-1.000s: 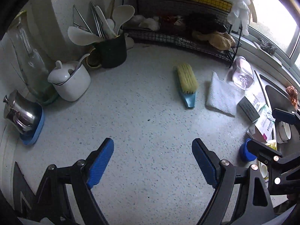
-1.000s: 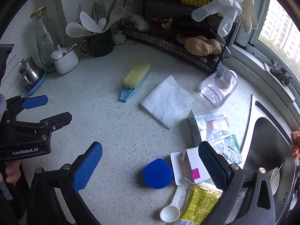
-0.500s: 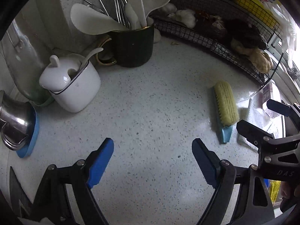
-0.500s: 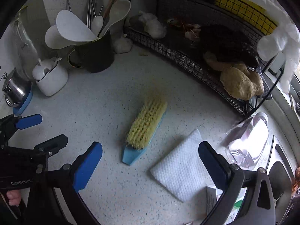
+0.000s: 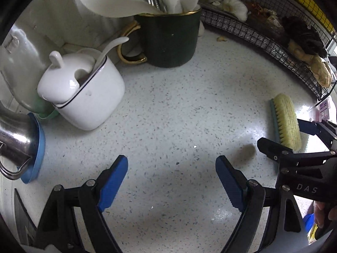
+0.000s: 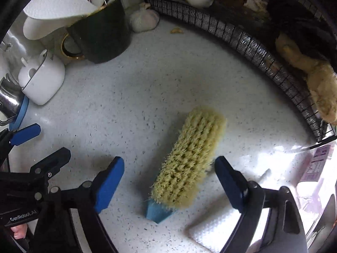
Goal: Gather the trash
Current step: 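Close the right tool on the yellow scrub brush, then grasp the white wipe with the left tool while the right tool holds the brush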
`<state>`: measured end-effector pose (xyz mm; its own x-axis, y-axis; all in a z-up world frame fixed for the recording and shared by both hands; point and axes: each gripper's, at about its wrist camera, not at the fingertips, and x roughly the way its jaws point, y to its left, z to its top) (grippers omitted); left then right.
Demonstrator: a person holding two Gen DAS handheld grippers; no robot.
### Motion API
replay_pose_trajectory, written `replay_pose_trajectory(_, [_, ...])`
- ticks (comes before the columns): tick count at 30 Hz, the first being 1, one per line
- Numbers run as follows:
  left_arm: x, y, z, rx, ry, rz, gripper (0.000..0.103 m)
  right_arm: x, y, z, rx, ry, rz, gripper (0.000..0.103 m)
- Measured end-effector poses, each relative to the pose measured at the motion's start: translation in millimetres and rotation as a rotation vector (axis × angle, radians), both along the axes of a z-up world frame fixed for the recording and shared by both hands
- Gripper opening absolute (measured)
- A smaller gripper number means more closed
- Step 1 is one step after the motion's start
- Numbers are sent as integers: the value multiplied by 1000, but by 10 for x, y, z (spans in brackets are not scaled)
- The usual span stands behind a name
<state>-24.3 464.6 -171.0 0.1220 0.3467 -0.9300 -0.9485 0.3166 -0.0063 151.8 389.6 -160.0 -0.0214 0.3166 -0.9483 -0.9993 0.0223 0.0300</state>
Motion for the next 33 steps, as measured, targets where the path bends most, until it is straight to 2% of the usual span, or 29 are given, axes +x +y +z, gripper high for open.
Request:
replay_pose_trajectory(3, [-33,-12,6,-10,-15,13,84,-19,10,-9,5,-11,6,81])
replay_pose_trajectory(5, [-32,-54,23,2,-2,11,84,-33,-21,7,15,-43,14,61])
replay_pose_trajectory(6, [-33,-76,34,5,-1,10,84,-27,-34,19,15,-40,13,56])
replay_pose_trajectory(7, [-39,-95,46,6,-3,9,84,-26,-45,30,15,-38,14,46])
replay_pose_trajectory(11, [-64,-181,128,3,-34,-2,84,0,-125,25,10,-8,5,39])
replay_pose_trajectory(14, [-51,-323,220,20,-40,-33,84,53,-273,99,28,-3,-19,38])
replay_pose_trajectory(19, [115,-538,412,44,-77,-103,84,286,-606,398,90,-12,-88,38])
replay_pose_trajectory(24, [519,-779,648,75,-97,-247,84,585,-1028,691,170,-42,-213,38])
replay_pose_trajectory(26, [661,-829,672,73,-107,-298,84,583,-1191,770,180,-46,-276,38])
replay_pose_trajectory(33, [1230,-903,627,25,-129,-449,84,881,-1583,757,159,-67,-435,38])
